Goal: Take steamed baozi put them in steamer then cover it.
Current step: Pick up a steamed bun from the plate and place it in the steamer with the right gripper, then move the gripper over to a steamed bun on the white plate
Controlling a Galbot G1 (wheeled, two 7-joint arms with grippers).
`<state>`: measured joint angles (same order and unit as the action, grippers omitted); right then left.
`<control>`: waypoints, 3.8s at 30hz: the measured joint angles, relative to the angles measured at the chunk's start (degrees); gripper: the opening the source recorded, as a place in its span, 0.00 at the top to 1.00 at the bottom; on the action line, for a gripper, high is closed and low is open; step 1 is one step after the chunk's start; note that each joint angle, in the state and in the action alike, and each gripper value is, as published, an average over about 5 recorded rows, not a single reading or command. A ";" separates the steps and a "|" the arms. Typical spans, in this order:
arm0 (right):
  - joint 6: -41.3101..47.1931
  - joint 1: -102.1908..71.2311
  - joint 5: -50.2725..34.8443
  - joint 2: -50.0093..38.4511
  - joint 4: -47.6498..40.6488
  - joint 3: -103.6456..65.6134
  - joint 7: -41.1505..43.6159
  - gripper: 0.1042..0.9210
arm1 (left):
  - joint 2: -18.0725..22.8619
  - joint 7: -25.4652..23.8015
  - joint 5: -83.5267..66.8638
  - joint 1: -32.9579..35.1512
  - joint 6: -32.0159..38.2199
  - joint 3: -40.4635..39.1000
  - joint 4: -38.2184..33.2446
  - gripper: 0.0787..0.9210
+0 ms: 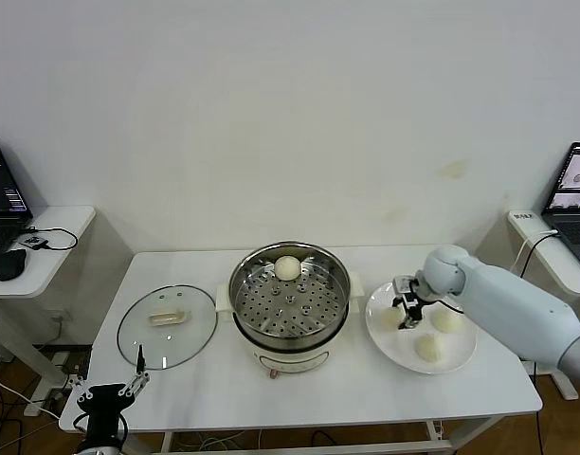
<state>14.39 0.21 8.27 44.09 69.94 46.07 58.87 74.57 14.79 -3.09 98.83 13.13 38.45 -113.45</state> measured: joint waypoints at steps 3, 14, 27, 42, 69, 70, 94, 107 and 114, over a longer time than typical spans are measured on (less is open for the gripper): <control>0.44 2.20 -1.44 -1.81 2.05 1.04 0.19 0.41 | -0.01 0.00 0.00 0.02 0.00 -0.05 -0.03 0.12; 3.00 16.17 -10.42 -8.04 11.83 8.98 0.11 0.41 | -0.13 -0.01 0.15 -0.53 -0.11 -1.07 -0.56 0.12; 8.78 31.26 -24.65 -3.96 18.80 18.09 -2.98 0.40 | -0.66 0.03 -0.09 -0.79 -0.13 -1.12 -0.60 0.12; 15.61 30.60 -34.47 12.88 14.04 21.45 -9.09 0.39 | -1.19 0.06 -0.98 -0.27 -0.04 0.46 -0.88 0.12; 16.98 19.49 -32.76 27.86 1.55 19.29 -15.43 0.38 | -0.58 0.06 -0.81 -0.45 0.10 -0.03 -1.05 0.12; 16.93 19.33 -32.77 28.00 1.44 19.22 -15.54 0.38 | -0.56 0.06 -0.81 -0.47 0.10 -0.05 -1.05 0.12; 12.76 29.80 -30.03 17.67 10.46 21.93 -5.84 0.12 | -0.50 0.11 -0.95 -0.46 0.07 -0.08 -1.43 0.12; 7.07 31.94 -23.65 -2.03 20.94 19.49 1.16 0.12 | -0.76 -0.06 -0.59 -0.96 -0.39 -0.69 -1.36 0.12; 4.31 25.55 -17.90 -11.16 22.95 13.87 2.83 0.12 | -0.74 -0.11 -0.50 -0.98 -0.57 -0.93 -1.42 0.12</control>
<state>18.70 25.76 -9.63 32.93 92.89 59.94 61.71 73.83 14.68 -3.58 97.86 12.55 37.53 -114.87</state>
